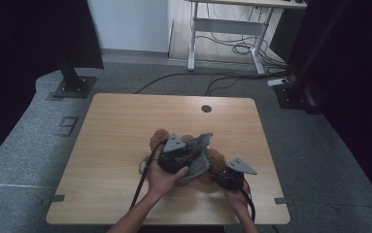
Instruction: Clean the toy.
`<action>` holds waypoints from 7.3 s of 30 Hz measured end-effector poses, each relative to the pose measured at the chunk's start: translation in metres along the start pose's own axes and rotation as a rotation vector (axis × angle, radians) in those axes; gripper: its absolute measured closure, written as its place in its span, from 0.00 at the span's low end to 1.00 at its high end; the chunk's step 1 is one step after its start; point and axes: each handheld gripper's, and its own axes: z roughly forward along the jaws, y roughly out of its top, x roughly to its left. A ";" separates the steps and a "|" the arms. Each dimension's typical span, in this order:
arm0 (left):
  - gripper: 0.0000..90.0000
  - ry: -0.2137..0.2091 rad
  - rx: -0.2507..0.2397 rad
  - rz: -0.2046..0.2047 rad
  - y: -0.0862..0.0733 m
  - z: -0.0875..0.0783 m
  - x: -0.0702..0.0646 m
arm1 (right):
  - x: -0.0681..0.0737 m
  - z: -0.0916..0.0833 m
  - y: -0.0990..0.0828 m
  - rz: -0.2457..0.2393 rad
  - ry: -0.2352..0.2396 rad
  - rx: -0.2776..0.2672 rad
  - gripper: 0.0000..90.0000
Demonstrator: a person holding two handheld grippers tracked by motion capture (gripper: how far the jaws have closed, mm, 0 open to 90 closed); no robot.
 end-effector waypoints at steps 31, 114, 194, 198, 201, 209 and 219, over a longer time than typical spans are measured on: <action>0.87 0.256 0.163 -0.094 -0.031 -0.028 0.093 | 0.002 -0.004 -0.004 -0.102 0.009 -0.008 0.54; 0.86 0.220 0.118 -0.160 -0.032 -0.028 0.102 | 0.004 -0.001 -0.002 -0.096 0.000 -0.016 0.54; 0.87 0.053 0.071 -0.094 -0.076 -0.040 0.055 | -0.006 -0.005 0.051 0.055 0.031 0.048 0.12; 0.87 0.027 0.060 -0.107 -0.080 -0.044 0.054 | -0.007 0.006 0.046 0.078 0.049 0.153 0.09; 0.86 0.000 0.051 -0.111 -0.085 -0.048 0.049 | -0.007 0.009 0.030 0.112 0.041 0.214 0.11; 0.86 -0.014 0.042 -0.051 -0.097 -0.054 0.028 | -0.005 -0.009 0.006 0.124 0.067 0.215 0.22; 0.87 0.030 0.017 -0.004 -0.107 -0.046 0.021 | 0.017 -0.018 -0.011 0.042 -0.022 0.134 0.42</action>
